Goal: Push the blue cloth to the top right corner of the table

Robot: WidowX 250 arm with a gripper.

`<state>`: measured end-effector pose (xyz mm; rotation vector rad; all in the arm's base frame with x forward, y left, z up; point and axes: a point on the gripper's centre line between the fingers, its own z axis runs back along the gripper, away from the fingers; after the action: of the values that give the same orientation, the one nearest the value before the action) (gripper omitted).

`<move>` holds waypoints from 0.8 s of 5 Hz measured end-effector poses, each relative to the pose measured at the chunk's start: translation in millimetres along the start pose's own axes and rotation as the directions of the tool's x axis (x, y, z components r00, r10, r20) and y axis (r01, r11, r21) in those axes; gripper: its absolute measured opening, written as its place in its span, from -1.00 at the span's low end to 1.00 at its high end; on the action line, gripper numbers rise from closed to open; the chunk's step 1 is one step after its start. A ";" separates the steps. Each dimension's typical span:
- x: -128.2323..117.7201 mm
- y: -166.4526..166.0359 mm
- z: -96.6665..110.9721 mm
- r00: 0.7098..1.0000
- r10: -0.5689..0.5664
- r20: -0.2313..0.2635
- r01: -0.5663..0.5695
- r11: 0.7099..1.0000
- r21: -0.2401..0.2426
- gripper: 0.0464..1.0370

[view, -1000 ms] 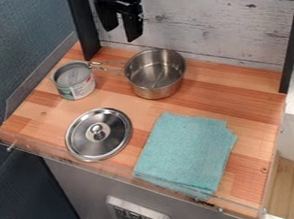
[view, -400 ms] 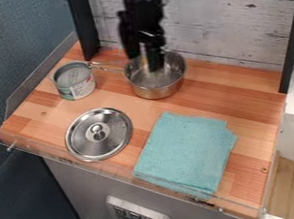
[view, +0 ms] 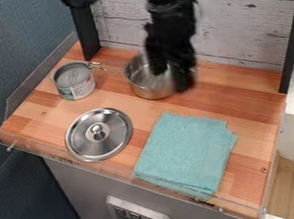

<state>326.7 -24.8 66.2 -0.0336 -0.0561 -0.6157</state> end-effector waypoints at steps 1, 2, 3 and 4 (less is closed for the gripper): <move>-6.5 -25.8 -13.3 0.999 -0.023 -0.037 0.023 1.000 0.003 0.93; -12.6 -50.0 -27.5 0.997 -0.020 -0.081 0.021 1.000 0.012 0.93; -27.4 -52.0 -35.3 0.990 0.048 -0.129 -0.042 0.998 0.044 0.93; -35.6 -51.8 -34.3 0.984 0.096 -0.149 -0.084 0.993 0.083 0.93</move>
<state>269.1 -48.2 30.4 0.0843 0.0699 -0.5233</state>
